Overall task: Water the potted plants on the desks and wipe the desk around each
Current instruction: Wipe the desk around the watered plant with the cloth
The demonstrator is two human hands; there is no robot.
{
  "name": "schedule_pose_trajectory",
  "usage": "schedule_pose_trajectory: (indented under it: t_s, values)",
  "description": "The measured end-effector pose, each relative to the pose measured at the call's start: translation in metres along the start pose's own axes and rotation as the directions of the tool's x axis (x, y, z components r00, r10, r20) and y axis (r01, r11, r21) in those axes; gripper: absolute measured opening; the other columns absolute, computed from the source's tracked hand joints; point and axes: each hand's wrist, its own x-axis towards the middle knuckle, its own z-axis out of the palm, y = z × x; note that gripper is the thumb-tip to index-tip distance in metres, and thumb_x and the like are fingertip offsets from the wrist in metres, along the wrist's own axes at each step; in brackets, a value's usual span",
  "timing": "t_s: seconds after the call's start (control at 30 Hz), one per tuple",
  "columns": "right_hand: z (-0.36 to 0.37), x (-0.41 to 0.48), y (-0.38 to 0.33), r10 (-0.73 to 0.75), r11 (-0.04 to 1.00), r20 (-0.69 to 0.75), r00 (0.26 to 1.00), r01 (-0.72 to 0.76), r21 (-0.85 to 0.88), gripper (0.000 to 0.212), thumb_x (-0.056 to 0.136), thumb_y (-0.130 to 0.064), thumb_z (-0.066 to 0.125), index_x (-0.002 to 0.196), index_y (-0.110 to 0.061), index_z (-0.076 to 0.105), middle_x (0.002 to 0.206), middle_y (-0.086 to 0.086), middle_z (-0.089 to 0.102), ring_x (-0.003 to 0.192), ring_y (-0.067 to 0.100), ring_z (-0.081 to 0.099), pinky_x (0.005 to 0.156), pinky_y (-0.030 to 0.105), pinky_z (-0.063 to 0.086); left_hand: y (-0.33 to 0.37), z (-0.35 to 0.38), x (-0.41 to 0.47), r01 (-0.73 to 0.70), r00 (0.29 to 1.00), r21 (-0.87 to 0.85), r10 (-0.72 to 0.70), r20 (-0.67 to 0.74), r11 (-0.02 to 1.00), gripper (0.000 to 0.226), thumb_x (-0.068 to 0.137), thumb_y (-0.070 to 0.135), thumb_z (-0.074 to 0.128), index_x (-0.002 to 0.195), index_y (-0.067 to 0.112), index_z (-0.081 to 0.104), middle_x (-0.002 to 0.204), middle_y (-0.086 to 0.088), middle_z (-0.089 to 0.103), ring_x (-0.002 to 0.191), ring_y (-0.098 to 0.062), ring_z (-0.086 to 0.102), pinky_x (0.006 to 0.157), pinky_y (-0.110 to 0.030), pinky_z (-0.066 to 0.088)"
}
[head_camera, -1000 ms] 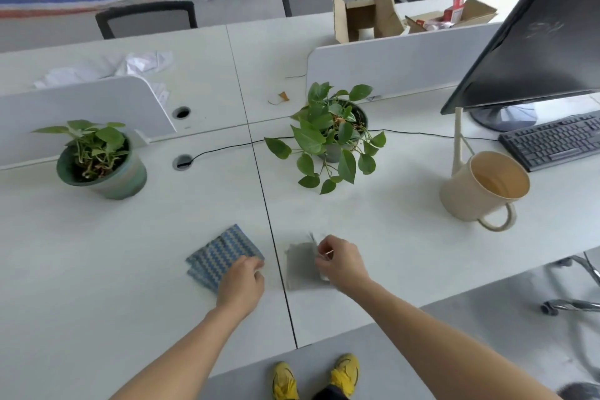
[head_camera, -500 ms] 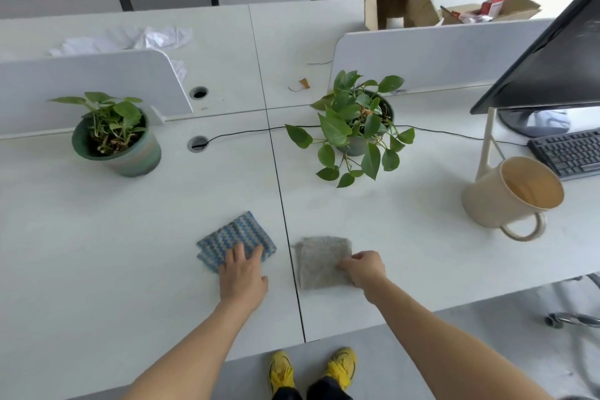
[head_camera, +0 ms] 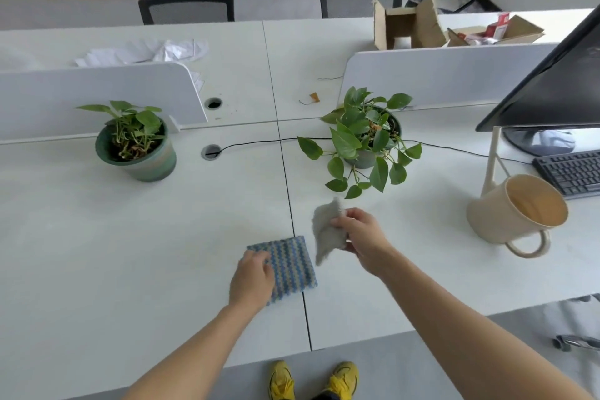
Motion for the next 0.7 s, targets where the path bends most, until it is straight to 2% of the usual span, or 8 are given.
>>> schedule_pose_trajectory:
  t_s: [0.1, 0.2, 0.27, 0.37, 0.43, 0.5, 0.6, 0.7]
  values:
    - [0.035, -0.001, 0.019, 0.064, 0.998, 0.112, 0.992, -0.062, -0.017, 0.012, 0.091, -0.002, 0.062, 0.084, -0.008, 0.055, 0.080, 0.009, 0.056, 0.073, 0.021, 0.057, 0.061, 0.031, 0.054, -0.008, -0.020, 0.005, 0.057, 0.989, -0.056, -0.065, -0.136, 0.997, 0.031, 0.094, 0.009, 0.045, 0.120, 0.012, 0.061, 0.121, -0.010, 0.054, 0.108, -0.029, 0.057, 0.087, -0.039, 0.048]
    - [0.046, 0.008, 0.056, 0.150, 0.966, 0.081, 0.985, -0.129, -0.222, 0.010, 0.086, -0.010, 0.065, 0.094, -0.008, 0.061, 0.095, 0.010, 0.064, 0.084, 0.025, 0.063, 0.079, 0.044, 0.059, -0.015, -0.025, -0.002, -0.005, 0.992, 0.057, 0.013, -0.129, 0.998, 0.035, 0.094, 0.009, 0.041, 0.124, 0.015, 0.058, 0.123, -0.007, 0.051, 0.112, -0.028, 0.053, 0.085, -0.040, 0.049]
    - [0.038, 0.013, 0.072, 0.143, 0.922, -0.012, 0.990, -0.138, -0.361, 0.022, 0.083, -0.014, 0.066, 0.105, -0.010, 0.064, 0.101, 0.008, 0.069, 0.088, 0.024, 0.066, 0.083, 0.044, 0.059, -0.018, -0.020, -0.009, -0.119, 0.993, 0.239, 0.113, 0.040, 0.964, 0.042, 0.094, 0.010, 0.039, 0.133, 0.021, 0.051, 0.134, -0.004, 0.044, 0.119, -0.026, 0.045, 0.089, -0.040, 0.047]
    - [0.009, 0.015, 0.068, 0.065, 0.908, -0.155, 0.986, -0.123, -0.402, 0.011, 0.091, -0.015, 0.061, 0.098, -0.011, 0.068, 0.096, 0.008, 0.073, 0.083, 0.023, 0.070, 0.074, 0.039, 0.059, -0.014, -0.011, -0.015, -0.257, 0.939, 0.473, 0.101, 0.330, 0.843, 0.050, 0.095, 0.014, 0.039, 0.143, 0.029, 0.037, 0.153, -0.009, 0.020, 0.128, -0.029, 0.035, 0.097, -0.040, 0.042]
    - [-0.021, 0.016, 0.056, 0.056, 0.937, -0.240, 0.969, -0.134, -0.322, 0.016, 0.096, -0.014, 0.054, 0.093, -0.007, 0.069, 0.087, 0.011, 0.075, 0.070, 0.021, 0.071, 0.058, 0.033, 0.054, -0.007, -0.007, -0.014, -0.263, 0.932, 0.586, 0.045, 0.360, 0.766, 0.049, 0.094, 0.017, 0.043, 0.141, 0.029, 0.038, 0.151, -0.011, 0.020, 0.128, -0.031, 0.033, 0.097, -0.039, 0.039]
    - [-0.060, 0.015, 0.044, 0.047, 0.962, -0.353, 0.934, -0.138, -0.236, 0.025, 0.099, -0.019, 0.050, 0.092, -0.005, 0.068, 0.077, 0.010, 0.075, 0.057, 0.022, 0.066, 0.052, 0.029, 0.045, 0.011, -0.009, -0.011, -0.257, 0.944, 0.683, 0.026, 0.330, 0.684, 0.039, 0.093, 0.022, 0.047, 0.132, 0.024, 0.050, 0.143, -0.011, 0.031, 0.128, -0.031, 0.033, 0.097, -0.040, 0.037]
    - [-0.121, 0.004, 0.028, -0.016, 0.971, -0.522, 0.853, -0.111, -0.210, 0.045, 0.103, -0.035, 0.043, 0.084, -0.003, 0.069, 0.065, 0.009, 0.072, 0.055, 0.023, 0.057, 0.058, 0.032, 0.045, 0.050, -0.008, -0.003, -0.277, 0.948, 0.721, 0.061, 0.311, 0.636, 0.035, 0.090, 0.031, 0.056, 0.122, 0.017, 0.059, 0.132, -0.007, 0.043, 0.124, -0.029, 0.040, 0.095, -0.039, 0.038]
    - [-0.176, -0.008, 0.006, -0.168, 0.953, -0.642, 0.748, -0.044, -0.301, 0.048, 0.104, -0.036, 0.034, 0.088, -0.007, 0.070, 0.064, 0.005, 0.070, 0.071, 0.025, 0.059, 0.067, 0.036, 0.044, 0.096, 0.008, 0.005, -0.339, 0.927, 0.650, 0.123, 0.355, 0.680, 0.029, 0.091, 0.015, 0.051, 0.119, 0.013, 0.058, 0.128, -0.005, 0.044, 0.119, -0.026, 0.044, 0.085, -0.036, 0.040]
